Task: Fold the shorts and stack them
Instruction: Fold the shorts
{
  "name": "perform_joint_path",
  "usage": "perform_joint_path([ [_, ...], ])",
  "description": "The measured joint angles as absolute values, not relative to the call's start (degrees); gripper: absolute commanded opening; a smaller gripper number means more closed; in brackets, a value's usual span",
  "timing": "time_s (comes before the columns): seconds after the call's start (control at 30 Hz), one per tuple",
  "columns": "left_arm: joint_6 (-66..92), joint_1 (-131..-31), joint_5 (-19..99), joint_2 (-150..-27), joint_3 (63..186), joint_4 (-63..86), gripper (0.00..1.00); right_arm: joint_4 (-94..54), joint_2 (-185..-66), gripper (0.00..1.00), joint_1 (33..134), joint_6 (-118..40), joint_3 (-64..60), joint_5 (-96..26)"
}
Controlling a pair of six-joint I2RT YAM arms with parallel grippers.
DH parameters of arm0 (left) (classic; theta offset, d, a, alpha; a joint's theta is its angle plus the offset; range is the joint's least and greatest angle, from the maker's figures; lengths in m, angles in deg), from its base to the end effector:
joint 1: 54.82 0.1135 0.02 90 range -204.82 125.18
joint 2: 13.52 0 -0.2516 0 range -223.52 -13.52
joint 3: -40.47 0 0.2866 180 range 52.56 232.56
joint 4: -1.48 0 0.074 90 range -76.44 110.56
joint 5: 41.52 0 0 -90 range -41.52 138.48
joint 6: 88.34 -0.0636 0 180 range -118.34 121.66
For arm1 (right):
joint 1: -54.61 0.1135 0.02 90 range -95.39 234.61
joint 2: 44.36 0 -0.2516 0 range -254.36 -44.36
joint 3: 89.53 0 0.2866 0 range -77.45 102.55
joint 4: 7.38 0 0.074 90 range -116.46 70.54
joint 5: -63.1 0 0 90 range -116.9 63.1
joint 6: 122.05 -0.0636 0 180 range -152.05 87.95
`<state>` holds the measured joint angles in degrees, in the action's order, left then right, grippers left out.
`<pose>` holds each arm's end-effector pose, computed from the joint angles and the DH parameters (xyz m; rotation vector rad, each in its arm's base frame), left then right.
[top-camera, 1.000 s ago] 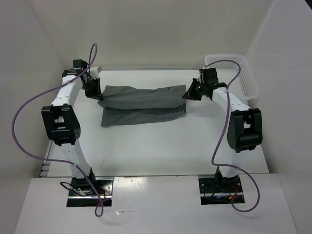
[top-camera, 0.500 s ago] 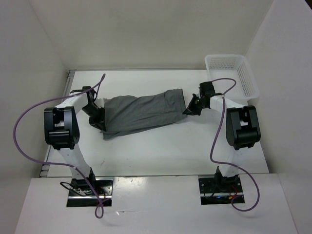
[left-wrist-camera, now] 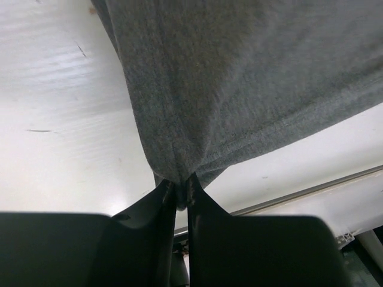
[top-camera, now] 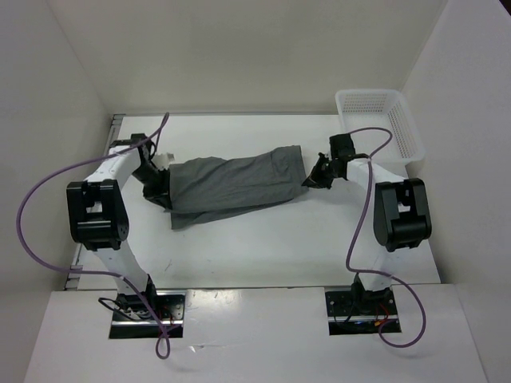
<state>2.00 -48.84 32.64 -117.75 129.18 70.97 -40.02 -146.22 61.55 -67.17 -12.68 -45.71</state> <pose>0.3696 0.0213 0.1460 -0.1479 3.0102 -0.4123 0.3978 0.0691 0.1252 0.5213 2.5996 0.6851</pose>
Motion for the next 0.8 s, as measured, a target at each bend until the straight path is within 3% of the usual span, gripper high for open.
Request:
perform_joint_path([
  [0.13,1.98,-48.78,31.46,-116.09,134.51,72.93,0.14,-40.06,-140.93,0.0,61.33,-67.21,-13.46,-44.5],
  [0.23,2.02,-48.93,30.89,-114.66,134.38,73.11,0.2,-39.67,-137.24,0.0,60.83,-67.6,-13.66,-44.02],
  [0.3,1.95,-49.32,30.67,-114.36,132.59,73.41,0.23,-39.06,-136.47,0.17,60.48,-68.3,-14.51,-44.2],
  [0.43,1.85,-49.83,31.2,-114.75,127.12,73.76,0.34,-38.01,-139.21,0.32,59.85,-69.13,-16.81,-44.24],
  [0.5,1.8,-49.83,31.7,-115.3,124.85,73.94,0.4,-37.88,-141.68,0.46,59.65,-69.59,-17.49,-43.85],
  [0.67,1.89,-49.83,31.92,-116.39,121.9,74.14,0.46,-37.09,-144.06,0.57,59.06,-70.45,-19.54,-44.0],
  [0.8,1.89,-48.56,31.83,-116.39,123.63,74.35,0.56,-35.15,-141.44,0.77,58.84,-71.23,-21.77,-43.76],
])
